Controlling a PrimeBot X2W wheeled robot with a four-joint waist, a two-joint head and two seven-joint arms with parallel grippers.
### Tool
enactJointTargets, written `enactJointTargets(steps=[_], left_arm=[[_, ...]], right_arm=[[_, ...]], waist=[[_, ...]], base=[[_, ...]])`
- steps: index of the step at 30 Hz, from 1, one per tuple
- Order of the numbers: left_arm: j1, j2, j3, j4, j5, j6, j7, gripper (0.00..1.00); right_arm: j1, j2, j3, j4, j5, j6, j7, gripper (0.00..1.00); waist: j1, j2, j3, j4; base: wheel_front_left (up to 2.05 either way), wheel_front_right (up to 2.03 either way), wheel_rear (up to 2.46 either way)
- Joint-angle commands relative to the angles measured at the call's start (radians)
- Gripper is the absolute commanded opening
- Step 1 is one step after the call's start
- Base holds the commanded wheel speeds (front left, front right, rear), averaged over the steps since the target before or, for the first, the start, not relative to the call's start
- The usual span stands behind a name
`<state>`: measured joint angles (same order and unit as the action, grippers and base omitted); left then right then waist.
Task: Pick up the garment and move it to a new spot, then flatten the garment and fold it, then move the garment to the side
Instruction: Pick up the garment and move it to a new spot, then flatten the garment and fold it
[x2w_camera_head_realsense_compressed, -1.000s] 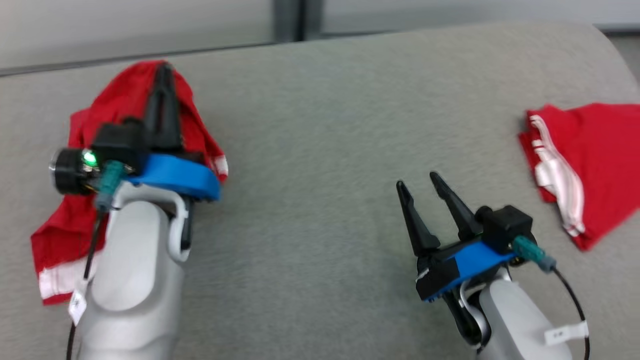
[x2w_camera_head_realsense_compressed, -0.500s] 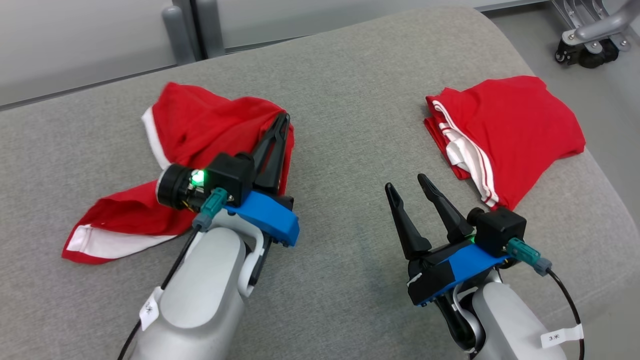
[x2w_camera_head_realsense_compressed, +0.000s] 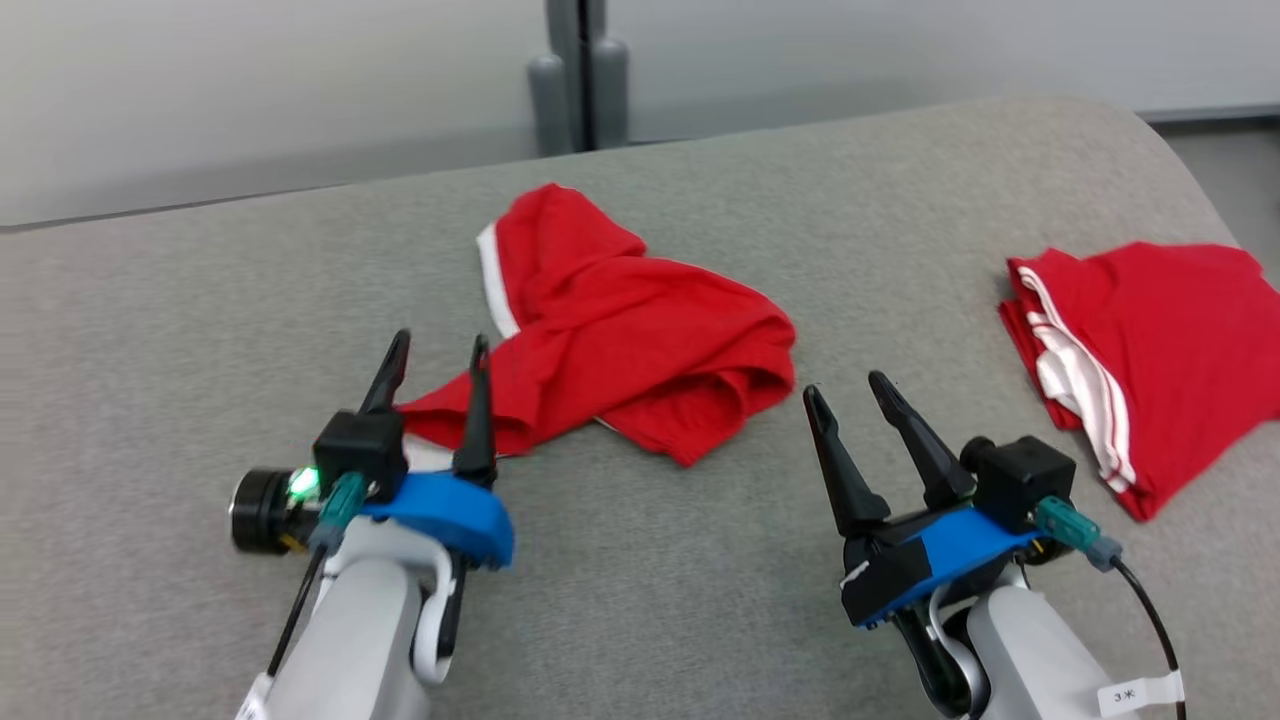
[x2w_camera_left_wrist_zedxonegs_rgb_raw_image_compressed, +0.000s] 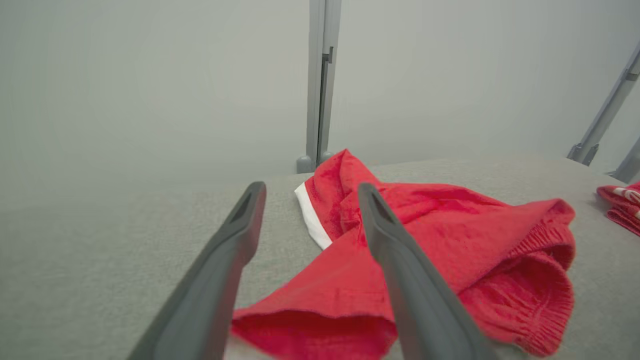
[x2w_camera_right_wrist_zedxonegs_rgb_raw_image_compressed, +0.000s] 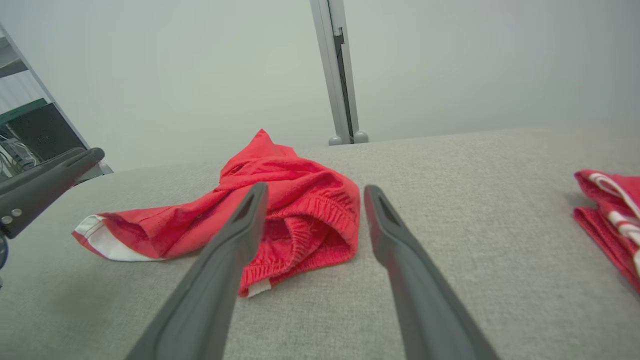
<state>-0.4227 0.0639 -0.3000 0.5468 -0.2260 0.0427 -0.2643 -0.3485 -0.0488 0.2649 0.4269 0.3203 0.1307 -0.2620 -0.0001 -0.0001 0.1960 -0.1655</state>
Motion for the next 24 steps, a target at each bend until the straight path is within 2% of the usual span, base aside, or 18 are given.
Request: enactJointTargets(steps=[1, 9, 14, 24], left_arm=[[0.039, 0.008, 0.029, -0.015, 0.012, 0.009, 0.0, 1.0], [0.233, 0.007, 0.172, -0.058, 0.049, 0.034, 0.0, 1.0], [0.336, -0.002, 0.252, -0.103, 0.054, 0.049, 0.0, 1.0], [0.401, -0.013, 0.275, -0.129, 0.07, 0.034, 0.0, 1.0]], right_arm=[[0.02, -0.004, -0.008, 0.005, -0.005, 0.0, -0.004, 1.0], [0.085, -0.004, -0.045, 0.041, -0.005, 0.0, -0.004, 1.0], [0.123, -0.004, -0.06, 0.061, 0.005, 0.0, -0.004, 1.0], [0.156, -0.004, -0.078, 0.067, -0.011, 0.0, -0.004, 1.0]], waist=[[0.0001, 0.0001, -0.01, 0.022], [0.0001, 0.0001, -0.1, 0.091], [0.0001, 0.0001, -0.147, 0.102], [0.0001, 0.0001, -0.169, 0.117]], base=[[0.0, 0.0, 0.0], [0.0, 0.0, 0.0], [0.0, 0.0, 0.0], [0.0, 0.0, 0.0]])
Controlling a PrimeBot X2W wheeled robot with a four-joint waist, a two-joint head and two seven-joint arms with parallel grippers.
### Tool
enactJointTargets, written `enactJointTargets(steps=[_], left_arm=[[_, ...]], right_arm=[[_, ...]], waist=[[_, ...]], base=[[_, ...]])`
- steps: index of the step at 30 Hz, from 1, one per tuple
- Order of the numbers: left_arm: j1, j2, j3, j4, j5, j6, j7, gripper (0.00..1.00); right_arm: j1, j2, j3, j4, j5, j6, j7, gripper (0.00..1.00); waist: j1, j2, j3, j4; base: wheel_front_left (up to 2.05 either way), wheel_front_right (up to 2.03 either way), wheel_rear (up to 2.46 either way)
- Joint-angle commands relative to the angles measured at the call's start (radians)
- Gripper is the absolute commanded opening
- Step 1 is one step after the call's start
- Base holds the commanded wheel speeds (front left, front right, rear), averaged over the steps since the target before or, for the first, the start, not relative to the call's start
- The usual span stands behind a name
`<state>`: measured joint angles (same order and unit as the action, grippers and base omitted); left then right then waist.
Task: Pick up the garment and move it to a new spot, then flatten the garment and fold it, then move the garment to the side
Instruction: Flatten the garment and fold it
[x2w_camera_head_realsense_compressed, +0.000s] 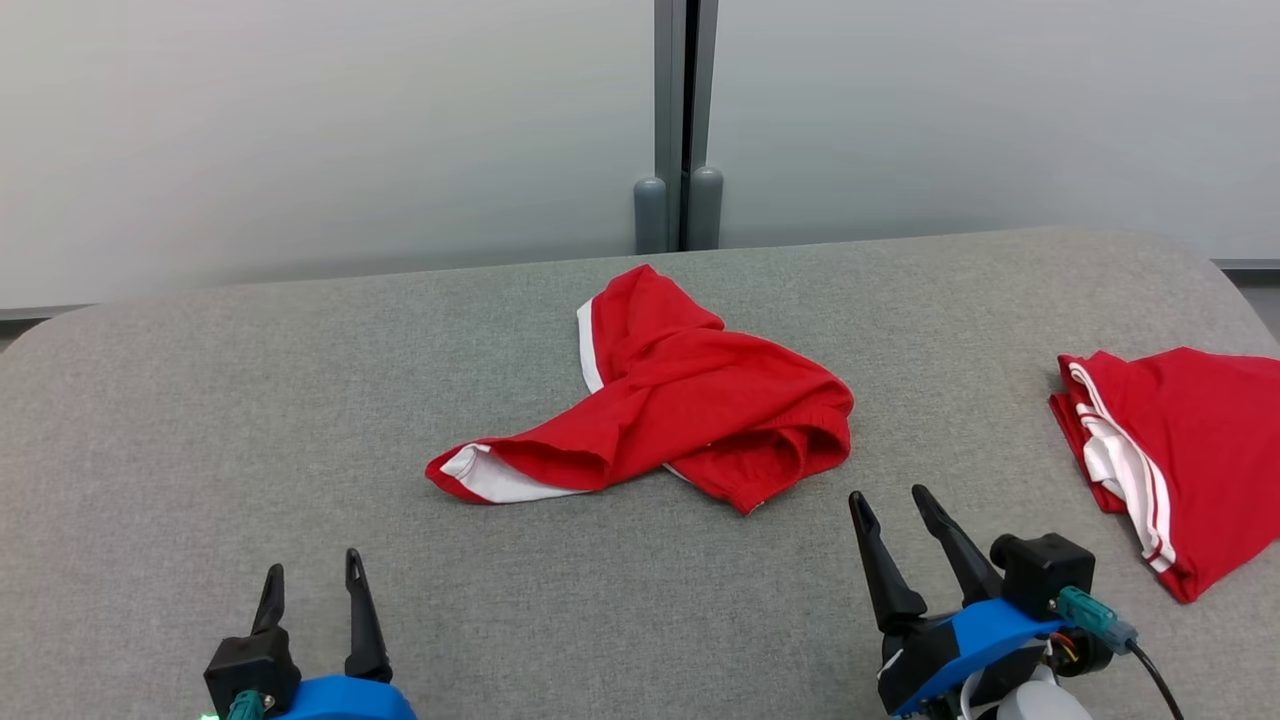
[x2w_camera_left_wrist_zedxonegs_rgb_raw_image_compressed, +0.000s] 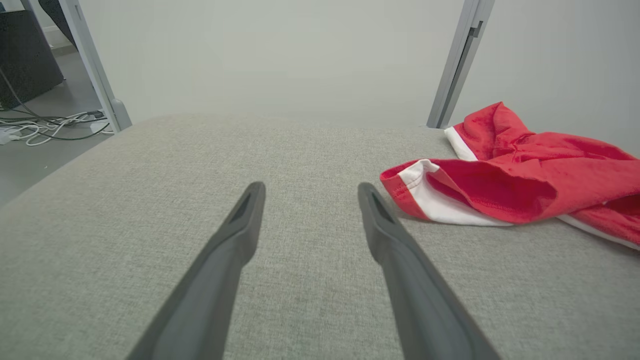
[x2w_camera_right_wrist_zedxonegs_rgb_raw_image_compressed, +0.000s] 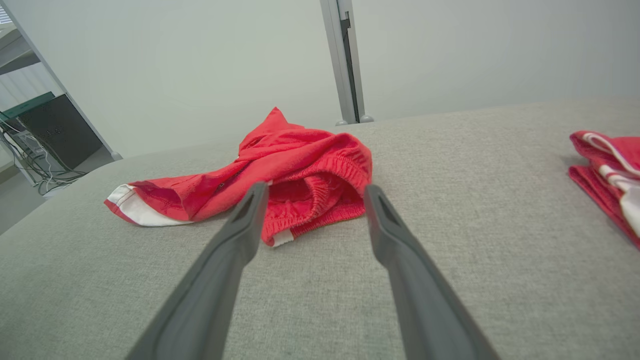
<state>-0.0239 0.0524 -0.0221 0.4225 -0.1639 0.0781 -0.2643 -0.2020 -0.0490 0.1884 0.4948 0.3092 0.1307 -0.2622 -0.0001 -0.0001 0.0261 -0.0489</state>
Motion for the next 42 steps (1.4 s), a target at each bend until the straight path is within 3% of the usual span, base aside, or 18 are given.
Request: enactJointTargets(steps=[1, 7, 18, 27, 28, 30, 31, 36, 42], left_arm=[[0.0, -0.002, -0.007, -0.005, 0.004, -0.003, 0.0, 1.0], [-0.041, -0.002, -0.045, -0.002, -0.016, -0.008, 0.0, 1.0], [-0.096, -0.002, -0.101, -0.007, -0.032, -0.001, 0.0, 1.0], [-0.11, -0.002, -0.107, -0.018, -0.044, -0.001, 0.0, 1.0], [-0.111, -0.002, -0.108, -0.018, -0.045, -0.001, 0.0, 1.0], [-0.117, -0.002, -0.112, -0.016, -0.048, 0.0, 0.0, 1.0], [-0.122, -0.002, -0.115, -0.015, -0.05, 0.0, 0.0, 1.0], [-0.121, -0.002, -0.121, -0.006, -0.053, -0.004, 0.0, 1.0], [-0.098, -0.002, -0.131, 0.012, -0.056, -0.014, 0.0, 1.0]], right_arm=[[0.01, -0.004, 0.0, 0.0, -0.004, 0.0, -0.004, 1.0], [-0.02, -0.004, 0.02, 0.025, -0.042, 0.0, -0.004, 1.0], [-0.097, -0.004, 0.019, 0.151, -0.086, 0.0, -0.004, 1.0], [-0.145, -0.004, -0.014, 0.19, -0.11, 0.0, -0.004, 0.98], [-0.151, -0.004, -0.018, 0.193, -0.113, 0.0, -0.004, 0.89], [-0.16, -0.004, -0.022, 0.2, -0.12, 0.0, -0.004, 0.41], [-0.165, -0.004, -0.019, 0.197, -0.119, 0.0, -0.004, 0.0], [-0.175, -0.004, 0.045, 0.13, -0.05, 0.0, -0.004, 0.0], [-0.231, -0.004, 0.182, -0.048, 0.076, 0.0, -0.005, 0.0]], waist=[[0.0001, 0.0001, 0.003, 0.003], [0.0001, 0.0001, 0.049, 0.039], [0.0001, 0.0001, 0.146, 0.176], [0.0001, 0.0001, 0.188, 0.218], [0.0001, 0.0001, 0.192, 0.219], [0.0001, 0.0001, 0.198, 0.221], [0.0001, 0.0001, 0.199, 0.222], [0.0001, 0.0001, 0.184, 0.218], [0.0001, 0.0001, 0.129, 0.212]], base=[[0.0, 0.0, 0.0], [0.0, 0.0, 0.0], [0.0, 0.0, 0.0], [0.0, 0.0, 0.0], [0.0, 0.0, 0.0], [0.0, 0.0, 0.0], [0.0, 0.0, 0.0], [0.0, 0.0, 0.0], [0.0, 0.0, 0.0]])
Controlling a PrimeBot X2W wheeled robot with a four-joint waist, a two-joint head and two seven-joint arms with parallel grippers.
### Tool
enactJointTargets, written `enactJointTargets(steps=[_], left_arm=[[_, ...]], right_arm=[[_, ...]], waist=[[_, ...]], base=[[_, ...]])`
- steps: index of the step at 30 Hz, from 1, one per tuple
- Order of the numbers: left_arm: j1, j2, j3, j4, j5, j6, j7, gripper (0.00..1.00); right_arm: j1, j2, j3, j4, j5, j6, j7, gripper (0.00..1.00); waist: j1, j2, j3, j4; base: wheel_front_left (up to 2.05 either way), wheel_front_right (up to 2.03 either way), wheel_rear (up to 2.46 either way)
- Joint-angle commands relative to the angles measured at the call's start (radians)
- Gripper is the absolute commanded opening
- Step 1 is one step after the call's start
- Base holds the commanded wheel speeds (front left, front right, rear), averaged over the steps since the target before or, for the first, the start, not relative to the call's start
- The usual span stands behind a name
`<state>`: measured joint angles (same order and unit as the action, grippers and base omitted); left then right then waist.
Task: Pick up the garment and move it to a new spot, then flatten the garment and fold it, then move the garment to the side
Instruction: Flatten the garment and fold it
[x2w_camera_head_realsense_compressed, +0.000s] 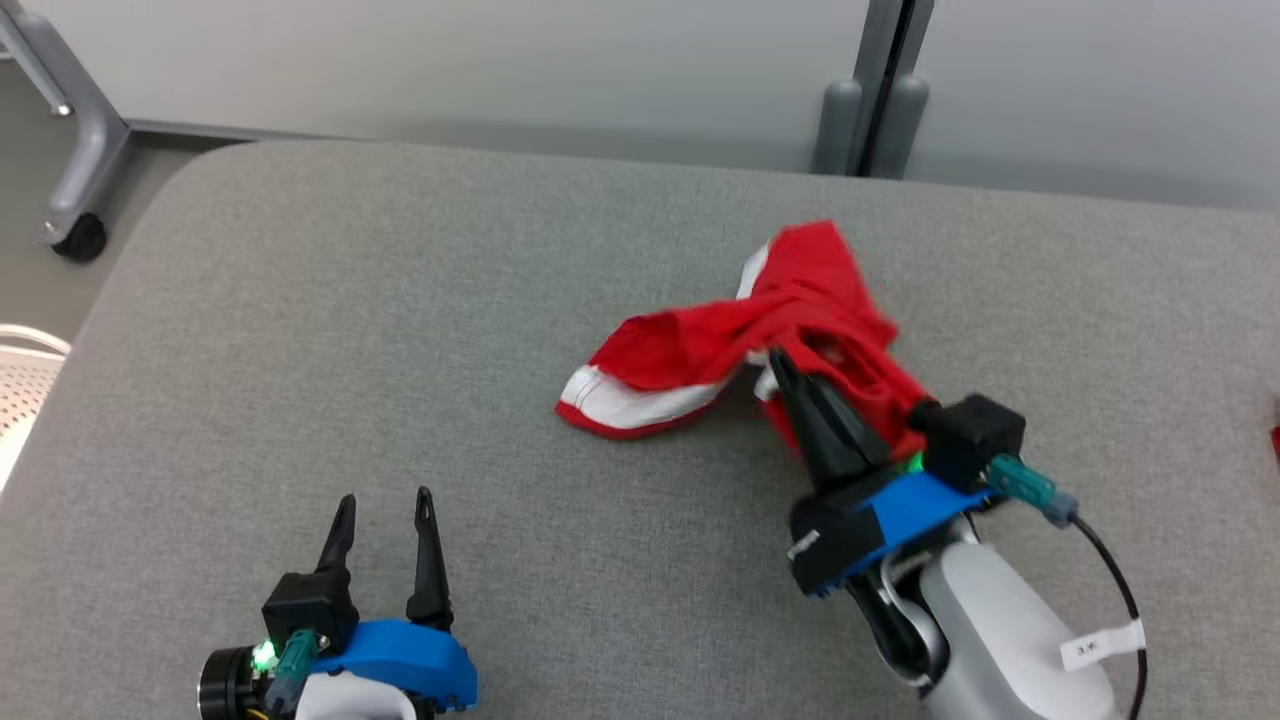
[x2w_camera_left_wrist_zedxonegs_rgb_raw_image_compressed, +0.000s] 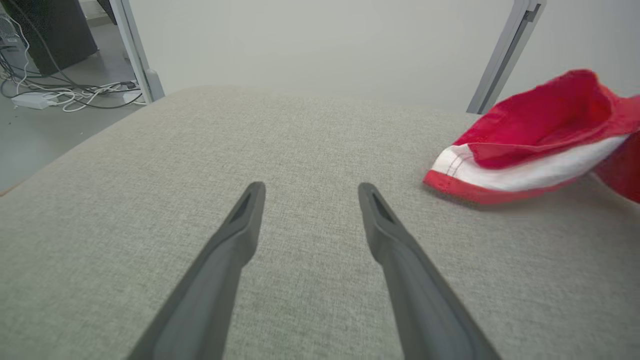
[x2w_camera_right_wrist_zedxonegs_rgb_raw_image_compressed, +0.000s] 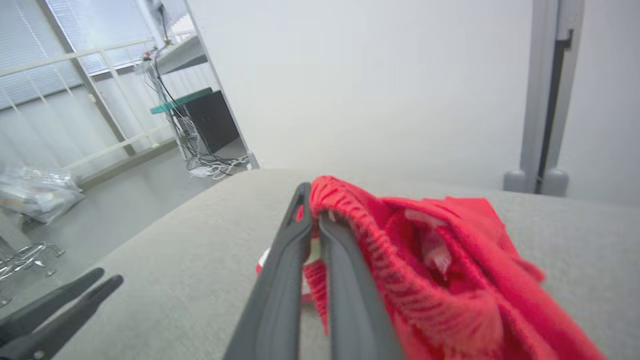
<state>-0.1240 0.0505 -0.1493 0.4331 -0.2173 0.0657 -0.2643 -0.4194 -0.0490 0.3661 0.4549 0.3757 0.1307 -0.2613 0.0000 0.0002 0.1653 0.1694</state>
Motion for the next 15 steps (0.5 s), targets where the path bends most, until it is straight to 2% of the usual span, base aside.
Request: enactJointTargets(steps=[1, 9, 15], left_arm=[[0.008, 0.0, -0.008, 0.004, -0.002, -0.003, 0.0, 1.0], [0.056, 0.0, -0.033, 0.023, -0.023, -0.007, 0.0, 1.0], [0.101, 0.0, -0.018, 0.029, -0.019, -0.007, 0.0, 1.0]], right_arm=[[-0.033, -0.004, 0.032, -0.04, 0.026, 0.0, -0.006, 0.0], [-0.189, -0.004, 0.134, -0.2, 0.127, 0.0, -0.005, 0.0], [-0.17, -0.004, 0.109, -0.28, 0.315, 0.0, -0.005, 0.0]], waist=[[0.0, -0.0002, -0.022, -0.004], [0.0, -0.0002, -0.118, 0.058], [0.0, -0.0002, -0.15, 0.087]], base=[[0.0, 0.0, 0.0], [0.0, 0.0, 0.0], [0.0, 0.0, 0.0]])
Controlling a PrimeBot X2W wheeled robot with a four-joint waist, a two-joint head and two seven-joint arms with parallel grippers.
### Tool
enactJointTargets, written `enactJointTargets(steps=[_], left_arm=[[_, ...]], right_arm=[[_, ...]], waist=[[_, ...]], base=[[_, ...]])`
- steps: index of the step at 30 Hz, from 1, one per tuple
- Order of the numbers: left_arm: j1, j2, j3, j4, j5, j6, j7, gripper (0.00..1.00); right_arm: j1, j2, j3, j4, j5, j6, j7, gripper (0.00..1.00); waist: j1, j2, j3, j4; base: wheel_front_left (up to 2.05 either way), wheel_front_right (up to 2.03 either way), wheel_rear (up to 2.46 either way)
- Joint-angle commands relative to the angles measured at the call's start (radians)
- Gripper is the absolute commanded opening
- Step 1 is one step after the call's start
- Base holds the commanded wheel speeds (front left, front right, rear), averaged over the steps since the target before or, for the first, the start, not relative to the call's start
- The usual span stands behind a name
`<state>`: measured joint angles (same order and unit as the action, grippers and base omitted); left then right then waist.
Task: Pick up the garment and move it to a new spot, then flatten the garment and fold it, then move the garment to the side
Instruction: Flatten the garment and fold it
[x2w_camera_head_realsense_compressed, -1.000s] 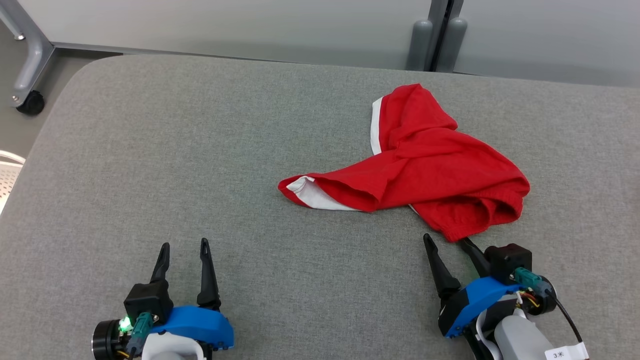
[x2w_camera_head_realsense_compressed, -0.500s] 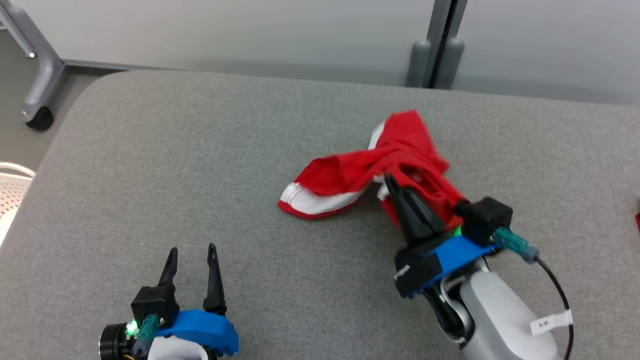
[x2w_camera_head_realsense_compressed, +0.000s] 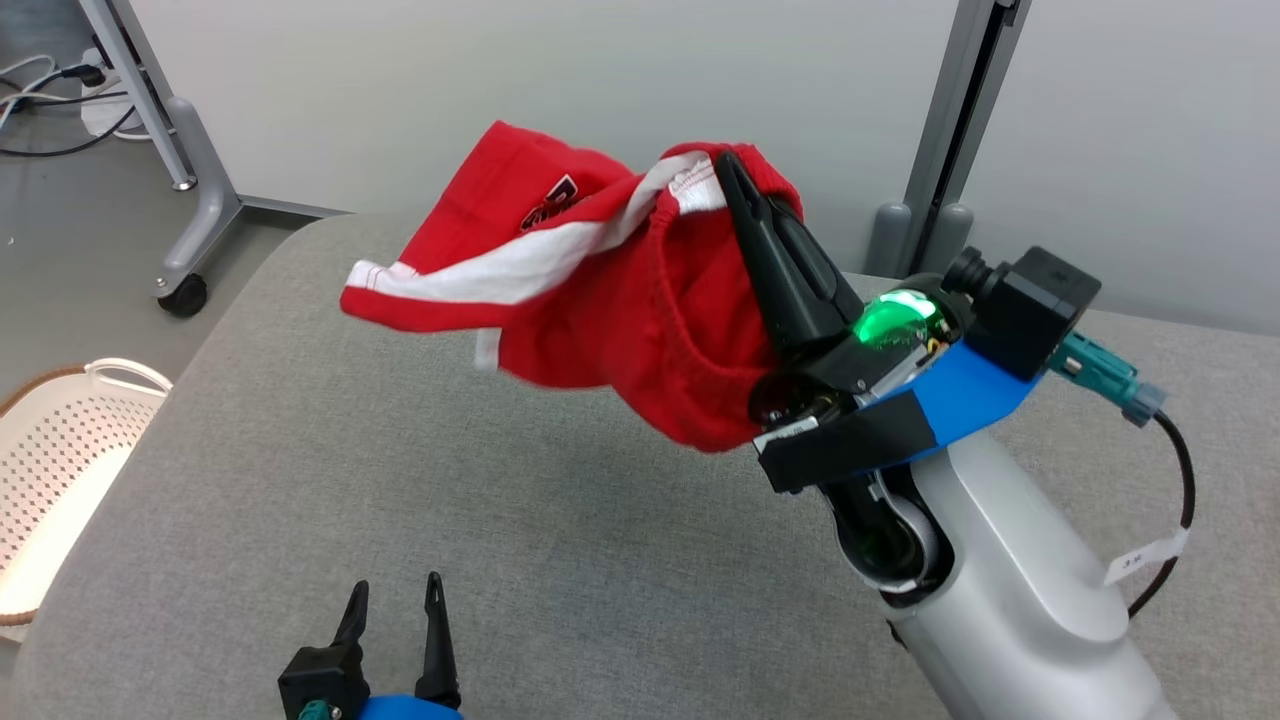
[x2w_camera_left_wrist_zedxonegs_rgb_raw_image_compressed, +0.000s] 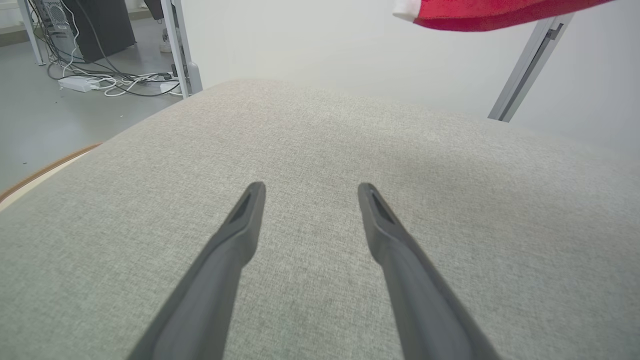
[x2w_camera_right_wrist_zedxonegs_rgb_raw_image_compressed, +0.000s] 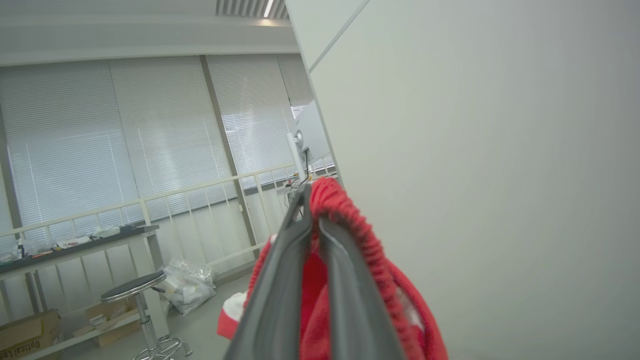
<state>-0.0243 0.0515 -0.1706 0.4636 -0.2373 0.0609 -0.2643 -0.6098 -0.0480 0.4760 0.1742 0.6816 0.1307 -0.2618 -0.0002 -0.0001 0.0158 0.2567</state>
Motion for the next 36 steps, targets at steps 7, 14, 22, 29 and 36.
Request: enactJointTargets(steps=[7, 14, 22, 29, 36], left_arm=[[0.003, -0.001, 0.011, -0.014, -0.014, -0.003, 0.0, 1.0], [-0.032, -0.001, 0.004, -0.018, -0.011, -0.002, 0.0, 1.0], [-0.069, -0.001, -0.007, -0.025, -0.011, -0.006, 0.0, 1.0], [-0.118, -0.001, -0.036, -0.049, -0.024, -0.038, 0.0, 1.0], [-0.143, -0.001, -0.105, -0.054, -0.076, -0.083, 0.0, 1.0]], right_arm=[[0.161, -0.059, 0.071, 0.209, -0.03, 0.0, -0.005, 0.0], [0.247, -0.178, 0.085, 0.48, -0.105, 0.0, -0.005, 0.42], [0.249, -0.17, -0.025, 0.523, -0.182, 0.0, -0.005, 1.0], [0.278, -0.109, -0.096, 0.468, -0.235, 0.0, -0.005, 1.0], [0.292, -0.077, -0.132, 0.435, -0.251, 0.0, -0.005, 1.0]], waist=[[0.0002, 0.0001, 0.03, -0.042], [0.0002, 0.0001, 0.069, -0.107], [0.0002, 0.0001, 0.096, -0.177], [0.0002, 0.0001, 0.12, -0.235], [0.0002, 0.0001, 0.132, -0.261]], base=[[0.0, 0.0, 0.0], [0.0, 0.0, 0.0], [0.0, 0.0, 0.0], [0.0, 0.0, 0.0], [0.0, 0.0, 0.0]])
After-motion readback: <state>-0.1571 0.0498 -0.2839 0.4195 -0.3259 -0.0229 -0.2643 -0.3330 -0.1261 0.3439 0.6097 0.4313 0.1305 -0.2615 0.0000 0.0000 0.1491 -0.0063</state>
